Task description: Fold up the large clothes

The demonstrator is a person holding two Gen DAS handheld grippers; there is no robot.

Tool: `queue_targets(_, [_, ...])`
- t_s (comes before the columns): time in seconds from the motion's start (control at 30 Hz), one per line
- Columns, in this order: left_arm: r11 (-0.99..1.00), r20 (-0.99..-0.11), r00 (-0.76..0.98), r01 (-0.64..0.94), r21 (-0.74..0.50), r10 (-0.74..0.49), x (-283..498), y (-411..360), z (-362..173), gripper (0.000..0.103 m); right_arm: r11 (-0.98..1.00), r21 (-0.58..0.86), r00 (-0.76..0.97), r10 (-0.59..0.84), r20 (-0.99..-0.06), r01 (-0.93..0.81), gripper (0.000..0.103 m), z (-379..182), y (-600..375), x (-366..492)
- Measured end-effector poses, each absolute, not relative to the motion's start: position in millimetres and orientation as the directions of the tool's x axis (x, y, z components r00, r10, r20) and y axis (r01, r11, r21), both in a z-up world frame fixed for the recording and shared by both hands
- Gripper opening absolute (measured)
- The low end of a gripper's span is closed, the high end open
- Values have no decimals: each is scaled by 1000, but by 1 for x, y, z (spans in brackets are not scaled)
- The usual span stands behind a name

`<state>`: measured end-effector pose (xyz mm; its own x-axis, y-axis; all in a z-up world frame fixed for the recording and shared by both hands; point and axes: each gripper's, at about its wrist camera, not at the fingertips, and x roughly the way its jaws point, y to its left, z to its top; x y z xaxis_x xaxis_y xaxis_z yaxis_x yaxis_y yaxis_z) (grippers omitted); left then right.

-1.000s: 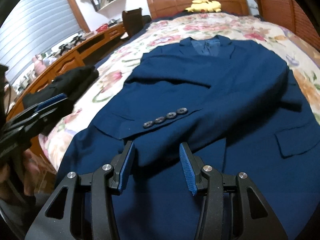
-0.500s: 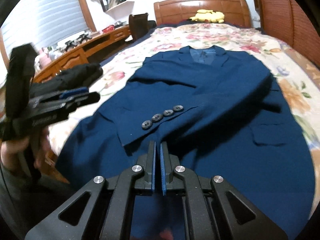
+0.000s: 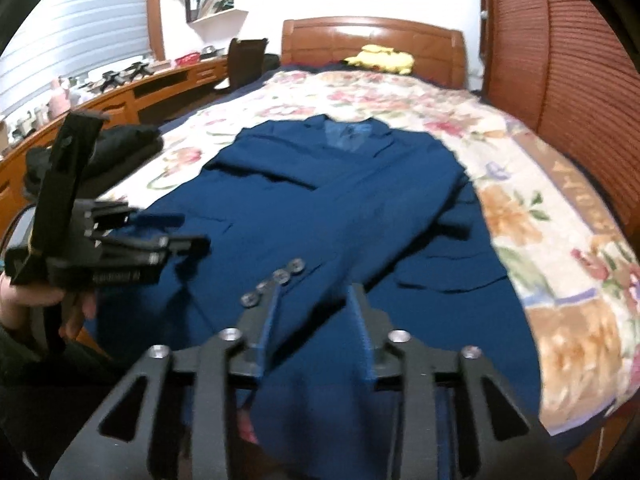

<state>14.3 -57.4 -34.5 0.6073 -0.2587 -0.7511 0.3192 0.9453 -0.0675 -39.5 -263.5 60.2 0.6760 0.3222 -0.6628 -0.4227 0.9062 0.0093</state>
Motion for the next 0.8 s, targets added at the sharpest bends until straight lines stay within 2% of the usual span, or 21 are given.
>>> queue_targets(0.23, [944,-782,568,323,-75,-256,13,-61,-45,51,921,-12,709,292,-642,-391,44,63,-280,-31])
queue_targets(0.3, [941,-785,556,322,-99,-273,14,-59,-46,48,924,-6,713,292,-637,-383,44,63,-286,-29])
queue_targets(0.37, [930,-783,540,346,-126,-307,12,-59,-45,27,927,5,716,292,-634,-374,44,62,-293,-27])
queue_targets(0.4, [926,-784,537,356,-126,-313,10,-60,-43,23,929,8,718,292,-633,-370,44,62,-295,-27])
queue_targets(0.47, [925,-774,555,367,-102,-305,7,-60,-37,6,931,16,720,293,-629,-364,44,62,-300,-27])
queue_targets(0.8, [953,-691,675,297,-65,-258,21,-12,22,2,938,34,740,293,-605,-344,44,69,-322,-26])
